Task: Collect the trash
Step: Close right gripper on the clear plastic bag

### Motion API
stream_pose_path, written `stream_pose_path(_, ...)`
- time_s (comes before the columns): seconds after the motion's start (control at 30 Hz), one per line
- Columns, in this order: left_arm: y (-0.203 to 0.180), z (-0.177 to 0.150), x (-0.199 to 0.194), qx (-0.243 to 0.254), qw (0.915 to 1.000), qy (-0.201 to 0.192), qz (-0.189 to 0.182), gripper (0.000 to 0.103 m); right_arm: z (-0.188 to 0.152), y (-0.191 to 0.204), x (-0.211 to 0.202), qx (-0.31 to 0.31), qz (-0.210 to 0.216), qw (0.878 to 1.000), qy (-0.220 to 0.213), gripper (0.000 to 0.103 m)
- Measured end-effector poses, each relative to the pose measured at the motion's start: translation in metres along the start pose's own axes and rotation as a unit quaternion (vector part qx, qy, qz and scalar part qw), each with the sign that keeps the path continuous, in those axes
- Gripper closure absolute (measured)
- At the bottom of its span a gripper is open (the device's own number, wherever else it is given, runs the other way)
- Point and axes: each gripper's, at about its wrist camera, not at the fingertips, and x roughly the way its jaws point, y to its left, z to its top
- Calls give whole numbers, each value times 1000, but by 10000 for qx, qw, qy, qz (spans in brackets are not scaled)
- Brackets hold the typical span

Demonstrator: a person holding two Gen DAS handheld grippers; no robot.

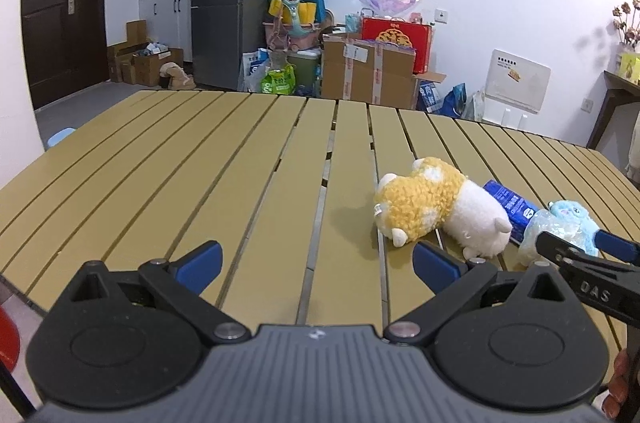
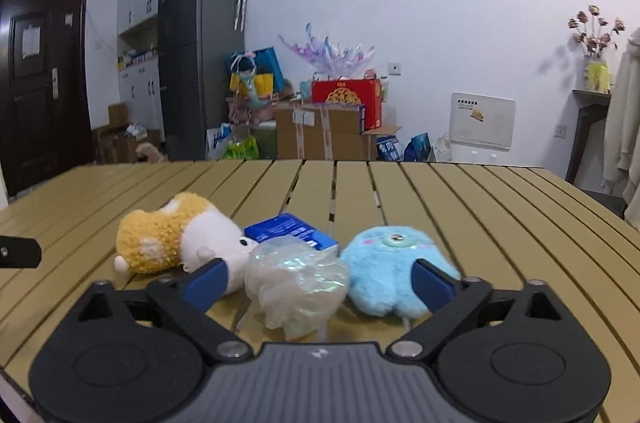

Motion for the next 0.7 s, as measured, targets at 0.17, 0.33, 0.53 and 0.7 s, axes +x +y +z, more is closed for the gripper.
stream_pose_path(0.17, -3, 2, 19, 128, 9998, 87, -111, 0, -2, 3, 18, 90, 91, 9998, 163, 46)
stream_pose_path(0.33, -10, 5, 34, 305, 9993, 160, -143, 0, -2, 6, 13, 107, 215, 9997, 54, 63)
stream_pose_path(0.53, -23, 13, 53, 615, 9975, 227, -281, 0, 1, -3, -1, 316, 264, 9991, -133, 70)
stream_pose_path(0.7, -36, 26, 75, 977, 9935, 337, -475, 0, 9, -20, -21, 469, -74, 9974, -536, 70)
